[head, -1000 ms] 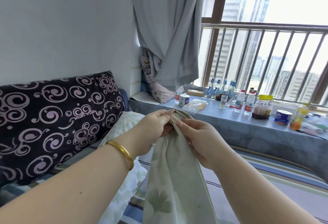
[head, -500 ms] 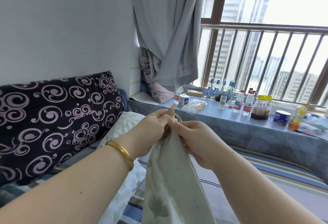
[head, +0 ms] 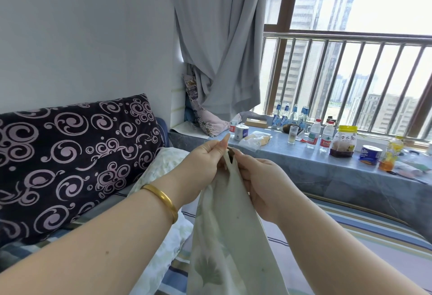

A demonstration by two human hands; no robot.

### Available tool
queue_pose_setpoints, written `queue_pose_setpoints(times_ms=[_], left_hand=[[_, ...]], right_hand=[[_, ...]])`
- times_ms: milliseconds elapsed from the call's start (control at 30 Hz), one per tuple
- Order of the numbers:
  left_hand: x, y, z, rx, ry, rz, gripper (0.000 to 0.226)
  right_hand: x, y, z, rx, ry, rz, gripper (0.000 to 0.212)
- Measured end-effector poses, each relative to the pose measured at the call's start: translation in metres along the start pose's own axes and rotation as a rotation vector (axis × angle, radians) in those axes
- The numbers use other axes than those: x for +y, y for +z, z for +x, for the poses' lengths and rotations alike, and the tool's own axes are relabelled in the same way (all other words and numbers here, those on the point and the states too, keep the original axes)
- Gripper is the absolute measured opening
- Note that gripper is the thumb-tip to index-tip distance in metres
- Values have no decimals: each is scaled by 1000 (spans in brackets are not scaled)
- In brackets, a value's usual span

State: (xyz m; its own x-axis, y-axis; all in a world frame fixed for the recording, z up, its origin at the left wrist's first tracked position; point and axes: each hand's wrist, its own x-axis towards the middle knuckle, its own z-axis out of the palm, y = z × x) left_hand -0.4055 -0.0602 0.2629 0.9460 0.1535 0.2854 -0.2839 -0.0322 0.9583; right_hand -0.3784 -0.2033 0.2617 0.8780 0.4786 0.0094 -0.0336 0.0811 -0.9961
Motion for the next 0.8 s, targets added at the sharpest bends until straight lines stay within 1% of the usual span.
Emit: queue_pose_setpoints(times_ms=[67, 133, 200, 267, 333, 400, 467, 533, 633, 700, 800], left_hand=[[-1, 1, -1, 14, 26, 68, 42], [-3, 2, -1, 71, 53, 143, 46], [-7, 1, 2, 120, 55, 180, 48], [-10, -1, 4, 128, -3, 223, 46], [-11, 0, 6, 86, -105, 216, 46], [-11, 4, 6, 52, -177, 217, 51], [-8, 9, 5, 43, -213, 261, 65], [-5, 13, 3, 48, -198, 365, 74], [-3, 16, 0, 76, -142, 572, 68], [-3, 18, 0, 84, -144, 636, 66], [-1, 20, -1, 83, -136, 666, 63]], right_hand=[[-1, 0, 2, 91, 1, -18, 30], [-2, 1, 2, 179, 7, -46, 23], [-3, 0, 2, 227, 22, -20, 21], [0, -4, 3, 219, 28, 47, 34], [1, -7, 3, 177, 25, 114, 43], [2, -7, 1, 132, 18, 159, 42], [3, -4, -1, 104, 17, 189, 37], [3, -1, -4, 101, 14, 206, 29], [3, 0, -6, 95, 14, 197, 27], [2, 1, -7, 90, 22, 183, 27], [0, 0, -8, 91, 17, 157, 21]])
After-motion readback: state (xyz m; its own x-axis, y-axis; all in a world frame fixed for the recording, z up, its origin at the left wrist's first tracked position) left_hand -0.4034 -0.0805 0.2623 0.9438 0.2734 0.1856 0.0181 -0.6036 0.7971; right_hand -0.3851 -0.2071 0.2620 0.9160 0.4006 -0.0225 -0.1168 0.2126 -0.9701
